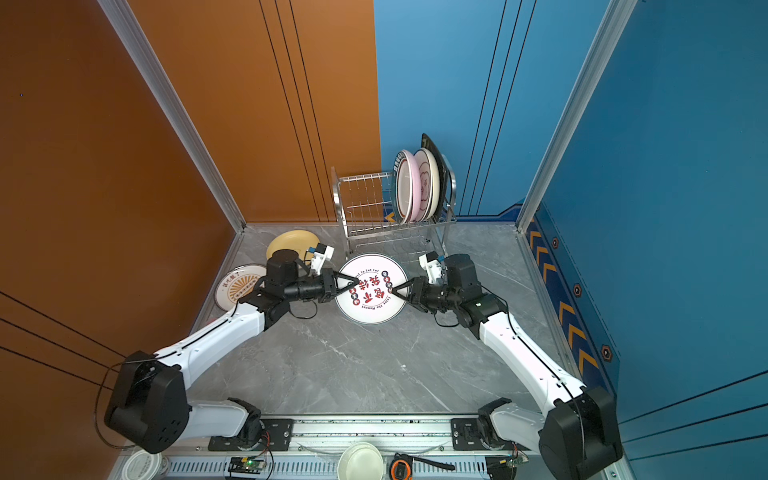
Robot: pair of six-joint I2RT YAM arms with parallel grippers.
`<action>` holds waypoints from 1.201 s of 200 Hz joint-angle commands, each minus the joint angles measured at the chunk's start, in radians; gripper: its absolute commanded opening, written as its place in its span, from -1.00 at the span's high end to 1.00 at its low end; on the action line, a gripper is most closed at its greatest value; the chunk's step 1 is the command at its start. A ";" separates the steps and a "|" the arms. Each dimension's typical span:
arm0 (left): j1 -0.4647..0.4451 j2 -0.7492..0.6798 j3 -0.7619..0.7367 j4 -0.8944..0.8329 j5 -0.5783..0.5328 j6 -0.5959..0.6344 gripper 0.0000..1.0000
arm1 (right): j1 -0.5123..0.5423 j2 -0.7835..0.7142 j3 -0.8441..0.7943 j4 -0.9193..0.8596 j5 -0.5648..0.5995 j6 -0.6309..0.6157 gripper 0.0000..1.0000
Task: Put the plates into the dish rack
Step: 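Tilt the character plate upright with the right gripper while the left gripper braces its rim, then carry the character plate toward the rack with the right gripper while the left releases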
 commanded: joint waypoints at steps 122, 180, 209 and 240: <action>-0.004 -0.026 -0.027 0.026 0.059 -0.007 0.61 | -0.005 0.120 0.089 0.267 -0.182 0.080 0.95; 0.053 -0.081 -0.005 -0.132 -0.019 0.075 -0.60 | -0.014 0.067 0.210 -0.059 -0.037 -0.063 1.00; 0.101 -0.113 0.010 -0.203 -0.042 0.108 -0.84 | -0.005 0.040 0.297 -0.231 0.081 -0.133 1.00; 0.121 -0.125 0.025 -0.264 -0.079 0.140 -0.94 | 0.027 0.038 0.462 -0.477 0.262 -0.230 1.00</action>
